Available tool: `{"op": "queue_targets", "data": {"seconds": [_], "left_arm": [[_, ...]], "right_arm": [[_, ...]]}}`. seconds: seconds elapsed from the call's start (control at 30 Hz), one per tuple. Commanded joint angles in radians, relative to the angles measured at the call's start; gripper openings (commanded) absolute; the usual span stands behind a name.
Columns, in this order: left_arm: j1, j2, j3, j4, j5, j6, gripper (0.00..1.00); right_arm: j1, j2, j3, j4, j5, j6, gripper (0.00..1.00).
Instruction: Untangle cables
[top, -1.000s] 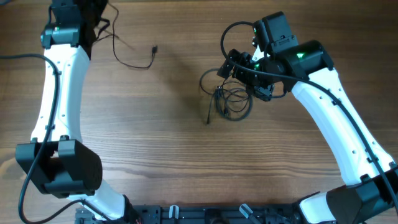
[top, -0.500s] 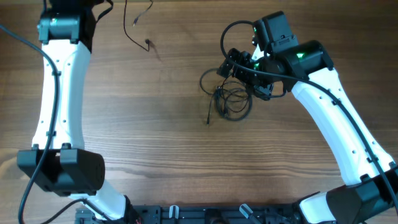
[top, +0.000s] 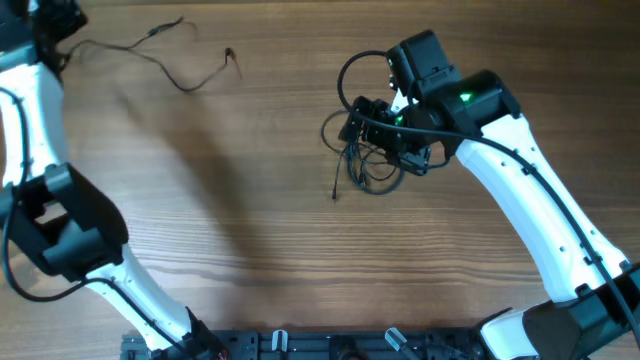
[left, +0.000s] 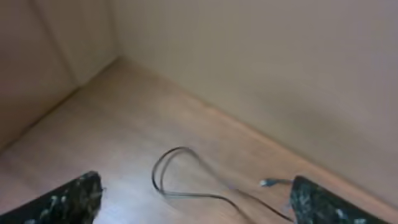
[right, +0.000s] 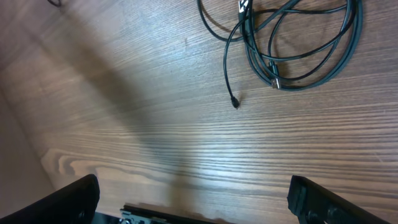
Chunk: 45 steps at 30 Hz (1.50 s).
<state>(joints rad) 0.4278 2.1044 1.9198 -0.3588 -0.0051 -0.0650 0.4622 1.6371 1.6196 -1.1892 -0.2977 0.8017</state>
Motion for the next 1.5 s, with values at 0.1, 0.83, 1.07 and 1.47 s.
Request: {"op": "queue_targets", "data": {"seconds": [0.1, 0.83, 1.07, 1.47], "left_arm": [[0.017, 0.021, 0.014, -0.204, 0.134, 0.057, 1.00], [-0.336, 0.110, -0.004, -0.386, 0.332, 0.267, 0.86], [-0.409, 0.197, -0.044, -0.313, 0.142, 0.406, 0.94], [-0.394, 0.277, -0.044, -0.238, 0.048, 0.419, 0.06]], "right_arm": [[0.003, 0.009, -0.009, -0.002, 0.012, -0.014, 0.99], [0.006, 0.009, -0.009, -0.017, 0.013, -0.017, 0.99], [0.006, 0.009, -0.009, -0.024, 0.022, -0.043, 0.99], [0.006, 0.009, -0.009, -0.020, 0.043, -0.042, 0.99]]}}
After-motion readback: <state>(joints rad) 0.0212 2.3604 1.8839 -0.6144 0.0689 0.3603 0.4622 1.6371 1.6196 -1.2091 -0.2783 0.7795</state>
